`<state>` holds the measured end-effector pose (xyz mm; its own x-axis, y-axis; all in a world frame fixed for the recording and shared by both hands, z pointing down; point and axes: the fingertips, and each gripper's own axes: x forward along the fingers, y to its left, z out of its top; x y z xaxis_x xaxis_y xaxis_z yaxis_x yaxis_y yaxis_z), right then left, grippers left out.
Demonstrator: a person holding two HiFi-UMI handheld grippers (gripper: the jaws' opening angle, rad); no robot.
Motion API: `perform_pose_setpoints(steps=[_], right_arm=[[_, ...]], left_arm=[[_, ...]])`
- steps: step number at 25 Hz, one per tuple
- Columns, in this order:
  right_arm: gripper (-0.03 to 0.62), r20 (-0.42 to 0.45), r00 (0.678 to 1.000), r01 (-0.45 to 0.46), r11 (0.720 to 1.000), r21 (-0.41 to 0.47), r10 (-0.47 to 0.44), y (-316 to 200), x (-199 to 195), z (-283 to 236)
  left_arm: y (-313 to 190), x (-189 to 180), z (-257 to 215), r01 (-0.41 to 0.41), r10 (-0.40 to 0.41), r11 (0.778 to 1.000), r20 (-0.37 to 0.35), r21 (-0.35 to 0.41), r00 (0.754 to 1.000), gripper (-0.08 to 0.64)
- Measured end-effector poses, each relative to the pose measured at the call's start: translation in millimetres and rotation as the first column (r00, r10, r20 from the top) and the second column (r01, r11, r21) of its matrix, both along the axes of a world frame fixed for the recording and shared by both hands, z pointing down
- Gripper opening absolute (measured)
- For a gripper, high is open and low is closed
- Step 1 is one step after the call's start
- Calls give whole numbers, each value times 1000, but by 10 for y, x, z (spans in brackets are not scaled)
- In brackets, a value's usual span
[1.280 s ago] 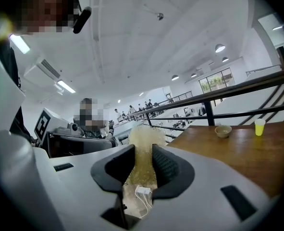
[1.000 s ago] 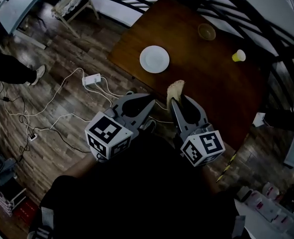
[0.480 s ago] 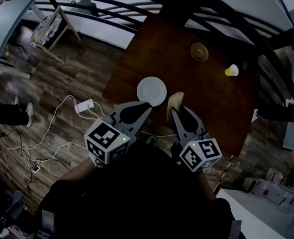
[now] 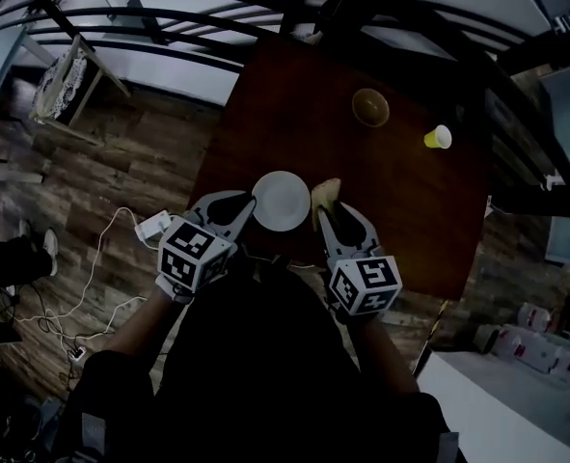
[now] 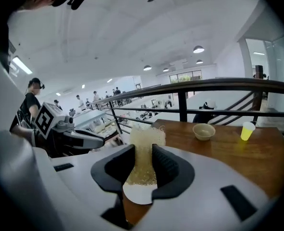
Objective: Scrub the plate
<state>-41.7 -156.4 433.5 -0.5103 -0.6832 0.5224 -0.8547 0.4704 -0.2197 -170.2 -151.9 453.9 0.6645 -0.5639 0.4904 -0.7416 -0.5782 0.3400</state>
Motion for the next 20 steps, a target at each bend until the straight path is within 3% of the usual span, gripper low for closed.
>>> perform_pose_setpoints(steps=[5, 10, 16, 20], right_arm=[[120, 4, 999, 54, 992, -115, -54, -234, -120, 616], [120, 30, 997, 78, 974, -213, -73, -484, -291, 1058], [120, 20, 983, 181, 958, -221, -181, -665, -707, 1311], [120, 3, 976, 211, 948, -240, -217, -690, -823, 1514]], left_arm=[[-194, 26, 594, 27, -24, 995, 28, -97, 999, 34], [-297, 193, 1028, -5, 16, 982, 58, -191, 998, 34], [-390, 288, 1383, 5, 18, 958, 78, -286, 997, 34], [-361, 303, 1557, 23, 19, 949, 130, -314, 991, 34]])
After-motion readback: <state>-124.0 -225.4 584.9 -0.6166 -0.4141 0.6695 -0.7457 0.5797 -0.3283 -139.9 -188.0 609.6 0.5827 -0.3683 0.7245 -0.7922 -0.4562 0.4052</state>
